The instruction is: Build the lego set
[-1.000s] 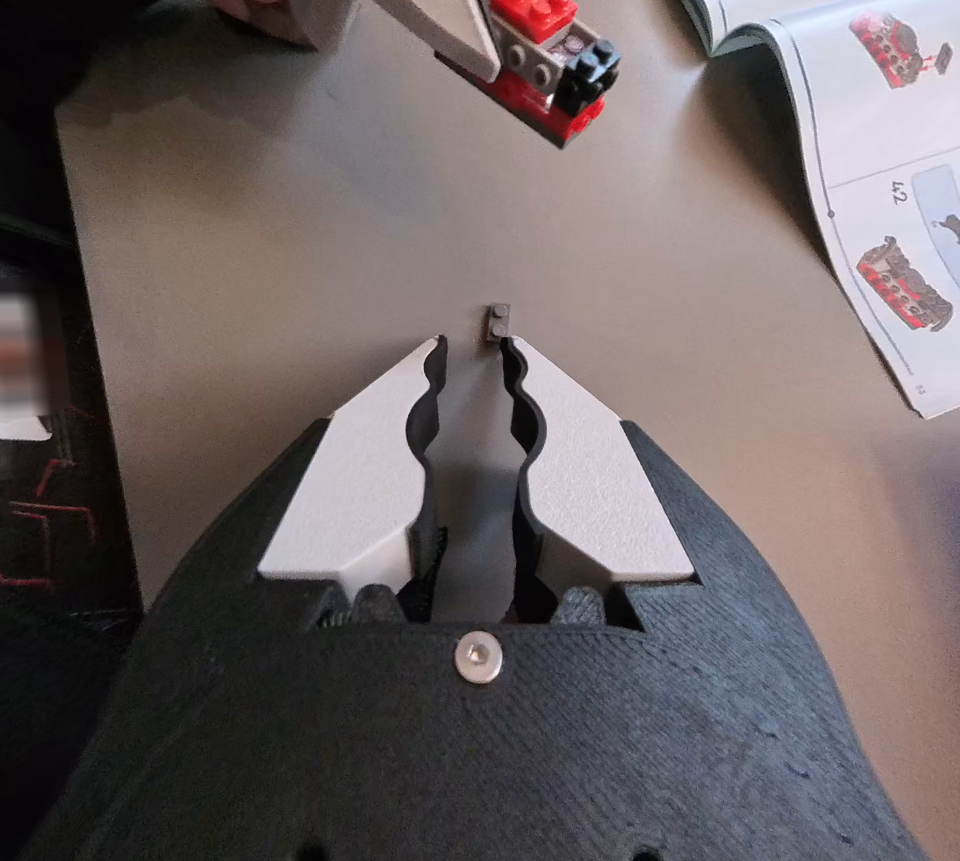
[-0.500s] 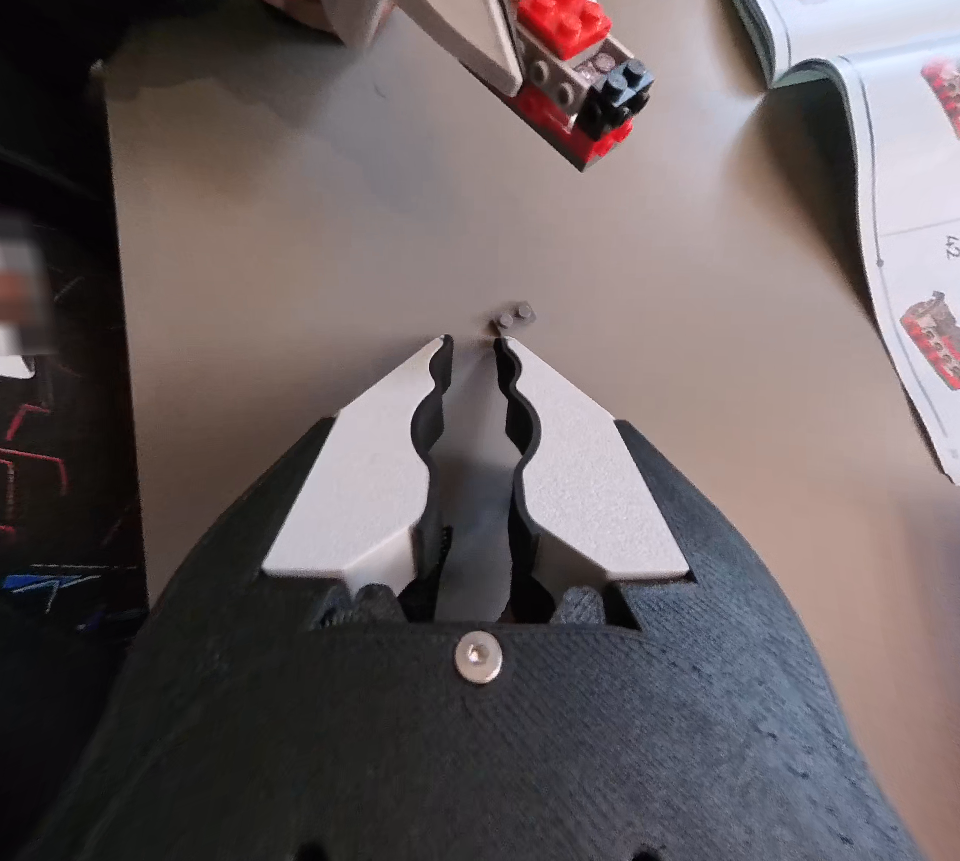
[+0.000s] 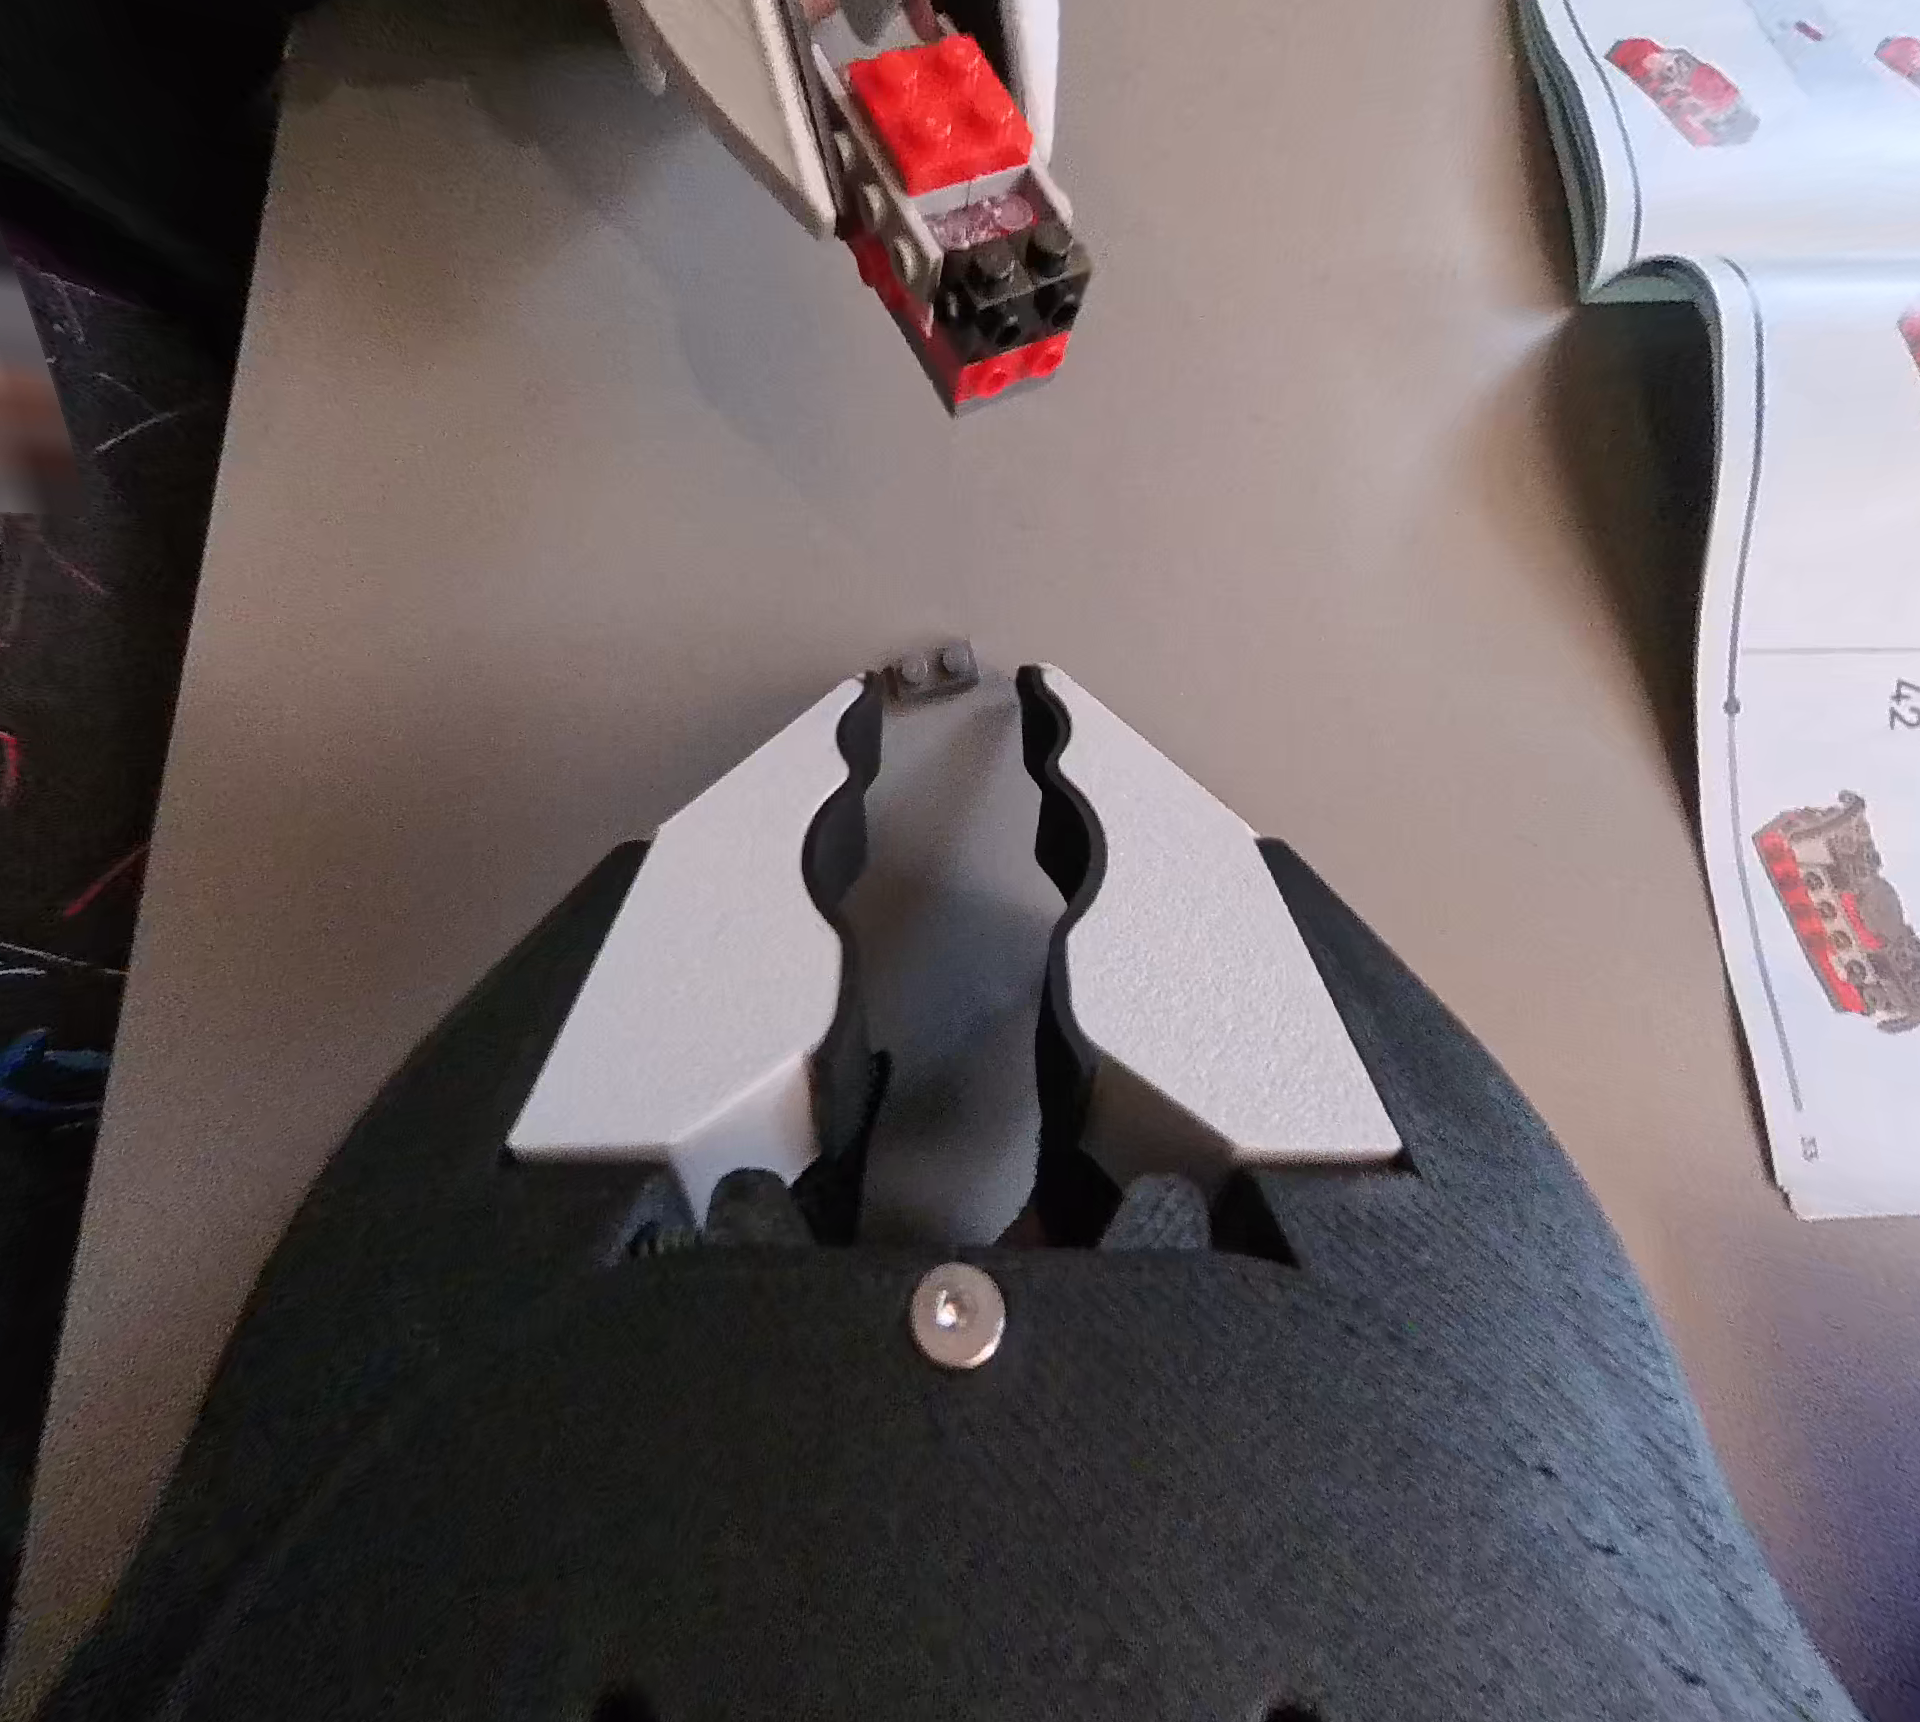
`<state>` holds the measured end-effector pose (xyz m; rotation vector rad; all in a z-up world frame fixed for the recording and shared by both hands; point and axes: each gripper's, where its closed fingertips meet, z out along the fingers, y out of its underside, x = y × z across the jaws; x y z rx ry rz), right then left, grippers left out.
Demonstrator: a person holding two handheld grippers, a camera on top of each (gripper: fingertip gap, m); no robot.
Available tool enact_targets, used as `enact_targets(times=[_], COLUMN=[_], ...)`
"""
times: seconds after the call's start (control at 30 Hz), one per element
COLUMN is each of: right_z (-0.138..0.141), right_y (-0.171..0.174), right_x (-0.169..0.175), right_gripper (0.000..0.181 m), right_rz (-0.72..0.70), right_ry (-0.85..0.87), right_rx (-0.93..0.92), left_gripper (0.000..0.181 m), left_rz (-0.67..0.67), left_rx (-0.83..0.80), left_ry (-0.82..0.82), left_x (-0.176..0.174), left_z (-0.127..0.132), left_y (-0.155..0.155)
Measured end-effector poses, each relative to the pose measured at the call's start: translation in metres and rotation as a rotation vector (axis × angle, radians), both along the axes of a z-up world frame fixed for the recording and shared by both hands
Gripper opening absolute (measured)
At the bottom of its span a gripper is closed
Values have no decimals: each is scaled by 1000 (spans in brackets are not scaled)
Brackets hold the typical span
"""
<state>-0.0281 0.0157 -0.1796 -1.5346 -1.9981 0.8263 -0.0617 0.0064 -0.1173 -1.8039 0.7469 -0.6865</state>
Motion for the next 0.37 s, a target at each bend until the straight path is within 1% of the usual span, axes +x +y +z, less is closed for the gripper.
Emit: enact_targets(times=[0.1,0.23,0.27,0.37], right_z=[0,5,13,54], right_y=[-2,0,1,5], right_x=[-3,-4,-5,-9], right_gripper=[18,17,17,17], right_rz=[25,25,18,5], right_ry=[-4,21,52,172], right_rx=[-5,40,37,19], left_gripper=[25,25,25,24], left_rz=[-6,-13,-16,-24], left_rx=[0,5,6,12], left_ry=[7,11,12,17], left_x=[0,1,1,3], left_z=[-1,-1,-1,-1], left_y=[-1,-2,-3,-4])
